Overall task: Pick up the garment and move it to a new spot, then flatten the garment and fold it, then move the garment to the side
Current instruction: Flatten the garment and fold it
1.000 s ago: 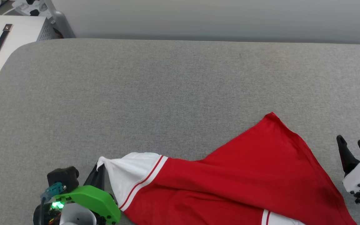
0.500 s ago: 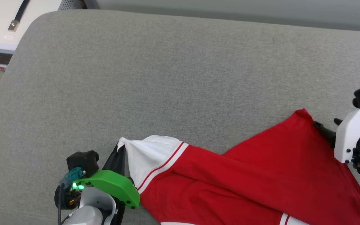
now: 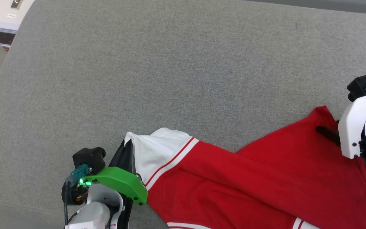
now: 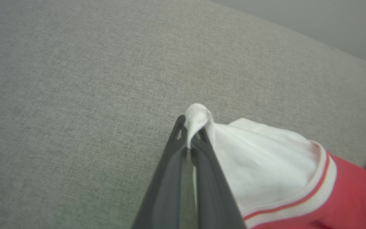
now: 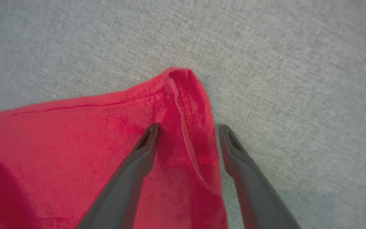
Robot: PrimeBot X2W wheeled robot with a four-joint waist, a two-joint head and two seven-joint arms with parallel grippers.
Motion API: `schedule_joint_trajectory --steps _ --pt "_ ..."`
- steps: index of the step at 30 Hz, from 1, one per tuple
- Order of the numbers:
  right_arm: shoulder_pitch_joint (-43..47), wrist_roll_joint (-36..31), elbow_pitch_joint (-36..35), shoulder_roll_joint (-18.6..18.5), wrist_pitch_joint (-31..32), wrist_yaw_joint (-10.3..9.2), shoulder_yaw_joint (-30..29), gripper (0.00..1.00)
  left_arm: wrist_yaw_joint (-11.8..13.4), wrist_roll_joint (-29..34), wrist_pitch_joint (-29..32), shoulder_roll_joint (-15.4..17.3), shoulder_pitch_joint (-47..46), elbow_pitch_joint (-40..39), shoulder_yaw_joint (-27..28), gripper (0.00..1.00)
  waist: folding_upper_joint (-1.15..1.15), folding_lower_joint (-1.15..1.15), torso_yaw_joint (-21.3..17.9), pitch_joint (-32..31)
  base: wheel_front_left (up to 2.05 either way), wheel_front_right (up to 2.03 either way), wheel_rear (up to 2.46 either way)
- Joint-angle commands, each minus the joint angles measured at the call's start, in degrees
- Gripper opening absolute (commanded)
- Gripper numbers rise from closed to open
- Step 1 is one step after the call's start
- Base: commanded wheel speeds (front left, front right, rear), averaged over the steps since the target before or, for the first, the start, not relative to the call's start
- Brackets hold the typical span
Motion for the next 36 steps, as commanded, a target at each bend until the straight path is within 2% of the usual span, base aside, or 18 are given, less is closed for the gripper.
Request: schedule_joint_trajectory --steps 1,9,19,22,27,36 --pt "2.99 1.17 2.32 1.71 1.78 0.03 3.18 0.0 -0.22 0.2 -0.42 -0.11 -0.95 0.08 -0.02 0.0 0.0 0.0 -0.11 -0.05 0.0 0.0 0.0" --pt "-0.65 2.82 2.88 0.83 -2.78 0.03 3.38 0.0 -0.09 0.13 -0.58 0.97 -0.98 0.58 0.52 0.0 0.0 0.0 -0.71 -2.14 0.0 0.0 0.0" --pt "-4.82 3.38 6.95 2.4 -9.56 0.03 -2.2 0.0 0.1 1.08 0.41 3.92 -5.15 0.59 2.1 0.0 0.0 0.0 -3.01 -7.83 0.0 0.0 0.0" --pt "-6.94 2.52 8.05 3.22 -11.12 0.03 -3.18 0.0 -0.24 1.32 0.91 4.85 -8.93 0.92 3.08 0.0 0.0 0.0 -4.11 -8.67 0.0 0.0 0.0" --pt "-10.26 0.92 10.14 5.15 -14.4 0.03 -4.28 0.0 -1.86 1.58 1.36 4.57 -16.96 4.14 3.46 0.0 0.0 0.0 -5.59 -9.98 0.0 0.0 0.0" --pt "-21.62 -3.55 16.55 8.29 -20.78 0.03 -7.02 0.0 -5.67 2.9 1.61 3.65 -37.7 17.01 4.1 0.0 0.0 0.0 -8.24 -8.76 0.0 0.0 0.0"
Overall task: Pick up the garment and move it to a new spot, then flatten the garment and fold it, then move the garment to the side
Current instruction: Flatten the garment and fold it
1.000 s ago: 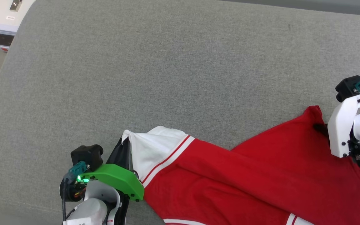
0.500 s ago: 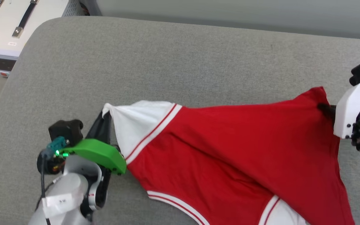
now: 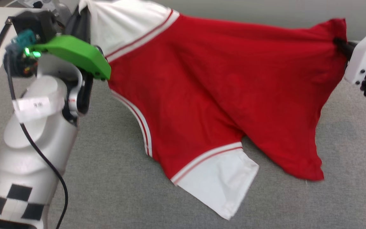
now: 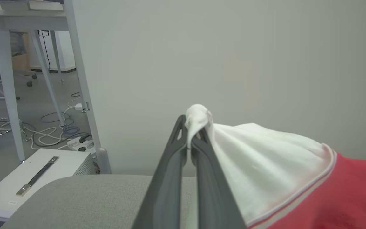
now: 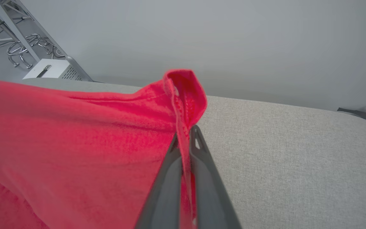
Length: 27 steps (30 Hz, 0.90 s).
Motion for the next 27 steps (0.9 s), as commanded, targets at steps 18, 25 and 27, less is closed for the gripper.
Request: schedule_joint_trajectory --steps 18,25,27 --pt "-32.85 -7.76 11.29 3.5 -15.22 -0.05 -6.57 0.0 -1.83 5.63 -3.45 1.81 -40.33 19.89 1.83 0.0 0.0 0.0 -4.81 15.23 0.0 0.0 0.0" --pt "-39.82 -8.67 15.51 5.95 -17.42 -0.05 -5.77 0.0 -2.57 6.69 -4.93 2.09 -47.59 24.87 1.37 0.0 0.0 0.0 -5.73 21.04 0.0 0.0 0.0" --pt "-40.78 -8.76 16.4 6.46 -17.67 -0.05 -4.82 0.0 -2.98 6.55 -5.08 1.8 -48.29 26.32 1.21 0.0 0.0 0.0 -5.68 22.61 0.0 0.0 0.0"
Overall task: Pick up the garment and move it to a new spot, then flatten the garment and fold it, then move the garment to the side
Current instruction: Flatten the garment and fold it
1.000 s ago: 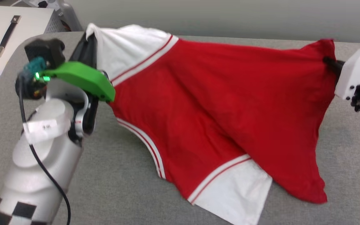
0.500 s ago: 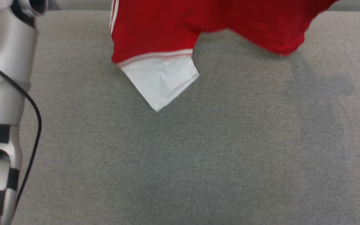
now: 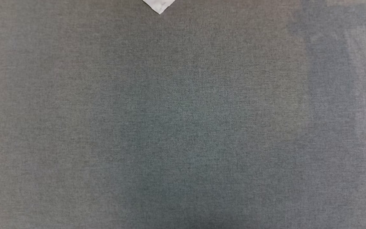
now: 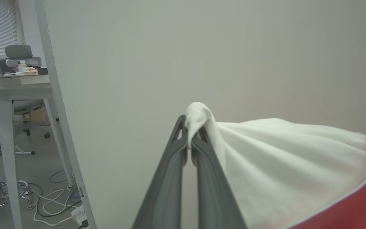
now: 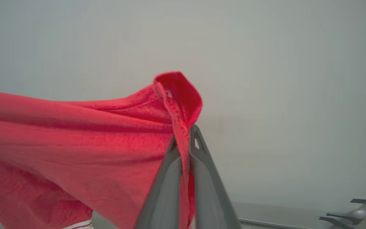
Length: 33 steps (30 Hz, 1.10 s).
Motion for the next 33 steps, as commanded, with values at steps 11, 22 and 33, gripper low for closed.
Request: schedule_joint_trajectory --steps 11,22,33 --pt "-0.06 3.41 2.6 -0.18 0.34 -0.12 6.75 0.0 -3.19 -3.83 -3.09 -2.32 2.19 7.67 2.01 0.0 0.0 -0.01 0.91 8.61 0.0 0.0 0.0" --pt "13.96 9.84 -1.04 -3.88 -1.81 -0.12 13.49 0.0 -8.24 -9.15 -4.55 -5.71 17.4 11.03 3.66 0.0 0.0 -0.01 2.82 5.07 0.0 0.0 0.0" --pt "35.35 16.87 -7.86 -7.92 -3.46 -0.12 17.54 0.0 -9.68 -9.31 -5.42 -5.66 40.98 6.22 1.96 0.0 0.0 -0.01 3.15 -5.5 0.0 0.0 0.0"
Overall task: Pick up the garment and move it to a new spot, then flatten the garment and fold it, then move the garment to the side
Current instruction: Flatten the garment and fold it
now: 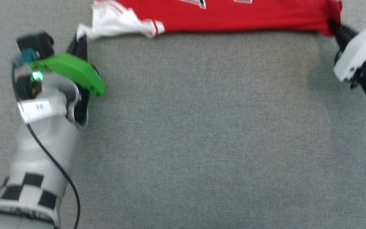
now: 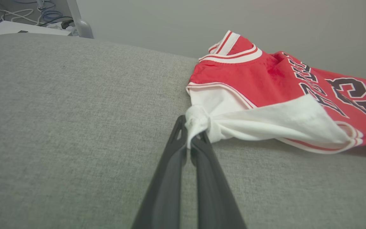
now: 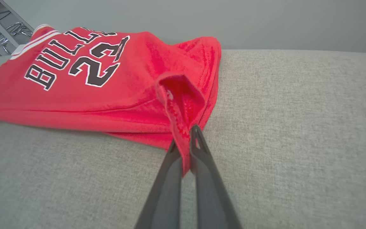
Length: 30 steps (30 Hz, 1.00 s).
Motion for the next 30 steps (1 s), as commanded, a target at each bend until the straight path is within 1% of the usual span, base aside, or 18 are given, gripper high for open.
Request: schedule_joint_trajectory --steps 1,7,11,15,17,22,25,30 --pt "2.35 0.7 -0.84 -1.03 -0.52 -0.11 0.18 0.0 0.42 0.26 -0.57 0.99 2.93 -1.14 -0.19 0.0 0.0 0.0 0.21 -5.09 0.0 0.0 0.0" --pt "12.34 2.14 -4.43 -3.44 -0.05 -0.11 -0.14 0.0 2.55 0.11 0.91 2.48 14.4 -8.93 -1.08 0.0 0.0 0.0 0.98 -11.47 0.0 0.0 0.0" --pt "19.11 2.21 -7.11 -4.33 0.36 -0.11 -1.35 0.0 4.95 -0.8 3.47 4.29 22.55 -16.37 -0.92 0.0 0.0 0.0 1.14 -15.32 0.0 0.0 0.0" --pt "25.46 1.73 -10.08 -4.74 0.86 -0.11 -3.82 0.0 8.02 -1.57 7.58 6.19 30.84 -25.01 -1.2 0.0 0.0 0.0 1.39 -18.29 0.0 0.0 0.0" --pt "28.72 1.39 -11.59 -4.59 1.38 -0.11 -5.23 0.0 9.59 -2.12 9.68 7.25 34.82 -29.31 -1.17 0.0 0.0 0.0 1.56 -19.78 0.0 0.0 0.0" --pt "37.2 -0.38 -15.46 -3.68 2.55 -0.11 -9.79 0.0 14.49 -3.23 13.84 10.28 45.15 -39.91 -0.36 0.0 0.0 0.0 1.4 -22.92 0.0 0.0 0.0" --pt "42.67 -1.32 -17.89 -2.43 3.59 -0.11 -13.24 0.0 17.11 -4.01 15.62 11.81 50.93 -45.58 0.34 0.0 0.0 0.0 1.42 -24.53 0.0 0.0 0.0" --pt "51.57 -3.44 -22.43 -0.02 6.2 -0.11 -18.94 0.0 20.49 -4.84 18.26 13.43 58.01 -52.93 0.71 0.0 0.0 0.0 1.86 -26.15 0.0 0.0 0.0"
